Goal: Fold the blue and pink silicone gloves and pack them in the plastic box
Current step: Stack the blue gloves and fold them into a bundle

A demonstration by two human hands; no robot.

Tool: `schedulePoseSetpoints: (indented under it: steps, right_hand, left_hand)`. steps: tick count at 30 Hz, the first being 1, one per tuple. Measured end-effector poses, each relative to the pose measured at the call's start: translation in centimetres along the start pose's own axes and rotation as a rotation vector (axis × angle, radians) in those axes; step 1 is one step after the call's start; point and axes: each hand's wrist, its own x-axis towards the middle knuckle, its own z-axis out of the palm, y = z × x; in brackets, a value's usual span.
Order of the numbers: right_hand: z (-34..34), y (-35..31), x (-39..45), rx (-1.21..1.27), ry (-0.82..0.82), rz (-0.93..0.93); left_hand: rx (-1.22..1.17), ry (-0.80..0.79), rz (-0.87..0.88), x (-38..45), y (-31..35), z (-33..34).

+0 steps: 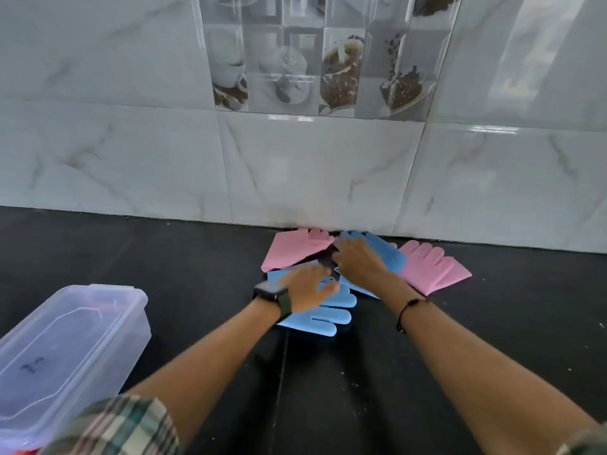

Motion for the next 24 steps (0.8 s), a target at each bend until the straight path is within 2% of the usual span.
schedulePoseSetpoints:
  steps: [2, 3, 4, 8, 10, 13, 16, 17, 20, 22, 24]
  right_hand:
    - [2.0, -0.2, -1.3, -0.065, -0.201, -0.007]
    - [3.2, -0.1, -2.0, -0.09, -0.274, 0.008]
    - [4.4, -0.1, -2.8, -0.101, -0.32, 0.02]
    - [5.0, -0.1, -3.2, -0.027, -0.335, 0.087]
    - [4.4, -0.3, -3.5, 0.078, -0.354, 0.103]
    - [3.1, 0.0, -4.8, 0.412, -0.322, 0.179]
    - [2.9, 1.3, -7.0, 0.856, -0.137, 0.328]
    - [3.1, 1.7, -7.7, 0.889, -0.075, 0.327]
    - [4.6, 2.6, -9.3, 0.582, -0.053, 0.179]
    - [5.2, 2.3, -10.0, 0.396, -0.085, 0.069]
    - [5.3, 1.4, -9.6, 0.337, -0.157, -0.017]
  left_hand:
    - [0.176, -0.34, -0.057, -1.7, -1.2, 2.0]
    - [0.277, -0.451, -0.072, -2.6, -1.9, 3.1]
    - [0.323, -0.494, -0.073, -3.1, -2.5, 4.0]
    - [0.304, -0.337, -0.037, -2.8, -2.7, 3.9]
    - [0.202, -0.178, -0.077, -3.2, -2.4, 4.2]
    - [-0.269, 0.075, -0.268, -4.2, -1.4, 3.6]
    - [-1.057, 0.131, -0.365, -5.7, -1.5, 1.8]
    - [-1.296, 0.153, -0.36, -6.3, -1.6, 1.3]
    - [-1.769, 0.242, -0.429, -6.8, -2.3, 0.1]
    - [-1.882, 0.309, -0.558, -6.4, -2.6, -0.4]
    - [-1.875, 0.405, -0.712, -6.0, -3.3, -0.5]
